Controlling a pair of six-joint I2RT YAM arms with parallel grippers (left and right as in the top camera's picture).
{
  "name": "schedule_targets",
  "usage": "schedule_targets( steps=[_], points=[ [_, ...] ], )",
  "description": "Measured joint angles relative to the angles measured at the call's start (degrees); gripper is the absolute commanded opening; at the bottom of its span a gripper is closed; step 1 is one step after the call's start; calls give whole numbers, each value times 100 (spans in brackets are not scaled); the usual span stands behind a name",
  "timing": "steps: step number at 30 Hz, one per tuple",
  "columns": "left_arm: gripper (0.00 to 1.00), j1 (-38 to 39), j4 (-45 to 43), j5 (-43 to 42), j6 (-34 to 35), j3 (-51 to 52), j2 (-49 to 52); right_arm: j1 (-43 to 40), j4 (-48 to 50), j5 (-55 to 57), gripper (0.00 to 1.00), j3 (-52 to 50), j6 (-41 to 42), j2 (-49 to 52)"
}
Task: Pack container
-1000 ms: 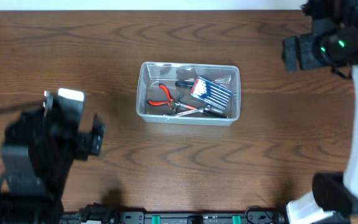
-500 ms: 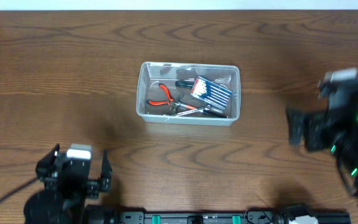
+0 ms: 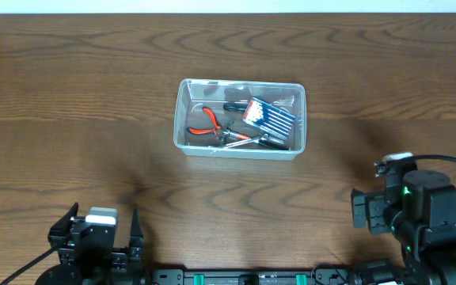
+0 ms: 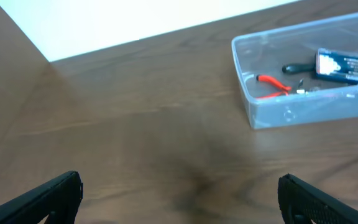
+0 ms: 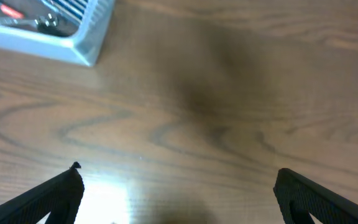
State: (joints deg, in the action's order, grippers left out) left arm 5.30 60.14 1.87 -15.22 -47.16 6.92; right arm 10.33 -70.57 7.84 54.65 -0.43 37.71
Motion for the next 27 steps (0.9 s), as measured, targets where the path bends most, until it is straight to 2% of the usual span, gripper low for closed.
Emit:
schedule_targets(
  steps=[17,22,25,27],
  points=[
    [98,0,138,0,0,0,0,0,42,57,99,-15,-4,-236],
    [99,0,138,0,0,0,0,-9,599,48,99,-61,-24,-1307],
    [98,0,136,0,2,0,0,-61,1266,-101,99,-374,-26,-2208],
    [98,0,136,0,2,4,0,-138,2022,-190,99,-951,-26,-2841]
  ],
)
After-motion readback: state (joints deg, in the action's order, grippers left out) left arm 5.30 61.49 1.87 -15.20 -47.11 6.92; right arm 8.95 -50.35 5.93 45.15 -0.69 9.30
